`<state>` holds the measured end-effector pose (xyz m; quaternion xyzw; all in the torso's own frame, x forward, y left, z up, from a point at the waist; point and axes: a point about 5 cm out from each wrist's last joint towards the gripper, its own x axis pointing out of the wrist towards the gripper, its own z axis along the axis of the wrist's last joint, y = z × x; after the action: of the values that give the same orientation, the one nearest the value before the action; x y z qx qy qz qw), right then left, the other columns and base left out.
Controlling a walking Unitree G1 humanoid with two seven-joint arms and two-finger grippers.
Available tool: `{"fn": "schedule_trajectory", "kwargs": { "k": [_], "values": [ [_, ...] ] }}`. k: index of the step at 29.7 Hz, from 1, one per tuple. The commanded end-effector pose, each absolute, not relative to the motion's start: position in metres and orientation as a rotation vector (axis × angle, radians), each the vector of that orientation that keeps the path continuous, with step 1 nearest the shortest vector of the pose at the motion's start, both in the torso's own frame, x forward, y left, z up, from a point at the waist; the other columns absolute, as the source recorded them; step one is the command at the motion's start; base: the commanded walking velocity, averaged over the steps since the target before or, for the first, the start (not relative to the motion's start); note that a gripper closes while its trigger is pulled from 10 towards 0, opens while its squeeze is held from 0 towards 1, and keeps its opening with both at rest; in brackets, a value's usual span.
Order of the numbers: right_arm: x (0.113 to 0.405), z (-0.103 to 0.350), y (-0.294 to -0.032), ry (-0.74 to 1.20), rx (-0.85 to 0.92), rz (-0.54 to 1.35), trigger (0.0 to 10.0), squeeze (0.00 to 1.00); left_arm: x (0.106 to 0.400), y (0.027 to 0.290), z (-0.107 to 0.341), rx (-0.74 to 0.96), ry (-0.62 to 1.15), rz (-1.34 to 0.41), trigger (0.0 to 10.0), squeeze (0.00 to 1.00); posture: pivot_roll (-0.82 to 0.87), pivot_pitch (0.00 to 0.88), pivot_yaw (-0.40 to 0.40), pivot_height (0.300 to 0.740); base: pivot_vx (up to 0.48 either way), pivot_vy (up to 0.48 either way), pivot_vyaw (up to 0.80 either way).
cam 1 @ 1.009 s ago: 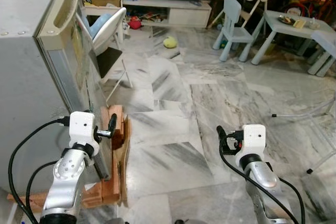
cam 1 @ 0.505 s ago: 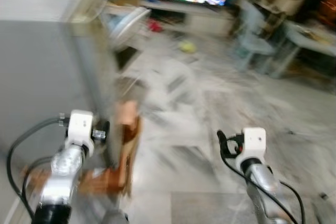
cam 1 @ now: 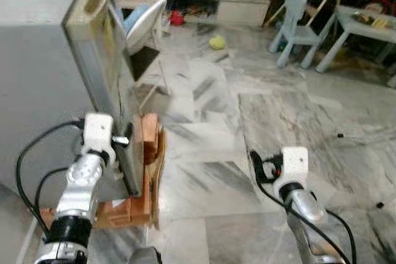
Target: Restocking fridge
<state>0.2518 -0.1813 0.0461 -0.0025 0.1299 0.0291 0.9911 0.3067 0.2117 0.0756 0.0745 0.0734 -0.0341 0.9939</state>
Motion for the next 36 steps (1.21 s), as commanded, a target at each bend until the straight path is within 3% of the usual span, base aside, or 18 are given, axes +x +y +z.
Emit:
{"fn": "schedule_trajectory", "kwargs": {
  "k": [1,15,23,26,28,32,36],
  "values": [
    [0.252,0.050,-0.183,0.248,-0.004,0.053,10.0,0.00,0.307,0.206,0.078,0.130,0.118,-0.090,10.0,0.00,0.03,0.022,-0.081,0.740,0.000,0.000,0.00],
    [0.253,0.052,-0.182,0.248,-0.008,0.066,10.0,0.00,0.327,0.195,0.086,0.082,0.114,-0.081,10.0,0.00,0.02,0.023,-0.084,0.740,0.000,0.000,0.00],
    [0.242,0.027,-0.187,0.431,-0.097,0.091,10.0,0.00,0.352,0.122,0.120,0.060,-0.001,-0.359,10.0,0.00,0.03,0.021,-0.089,0.740,0.000,0.000,0.00],
    [0.230,0.015,-0.195,0.522,-0.105,0.108,10.0,0.00,0.324,0.033,0.136,-0.014,-0.046,-0.790,10.0,0.00,0.02,0.015,-0.089,0.740,0.000,0.000,0.00],
    [0.229,0.014,-0.195,0.540,-0.101,0.123,10.0,0.00,0.309,0.013,0.134,-0.064,-0.019,-0.918,10.0,0.00,0.01,0.014,-0.086,0.740,0.000,0.000,0.00],
    [0.228,0.014,-0.194,0.542,-0.102,0.126,10.0,0.00,0.311,0.022,0.124,-0.062,0.018,-0.911,10.0,0.00,0.01,0.015,-0.082,0.740,0.000,0.000,0.00],
    [0.229,0.015,-0.194,0.547,-0.105,0.125,10.0,0.00,0.325,0.055,0.120,-0.077,0.043,-0.769,10.0,0.00,0.02,0.014,-0.084,0.740,0.000,0.000,0.00]
  ]
}}
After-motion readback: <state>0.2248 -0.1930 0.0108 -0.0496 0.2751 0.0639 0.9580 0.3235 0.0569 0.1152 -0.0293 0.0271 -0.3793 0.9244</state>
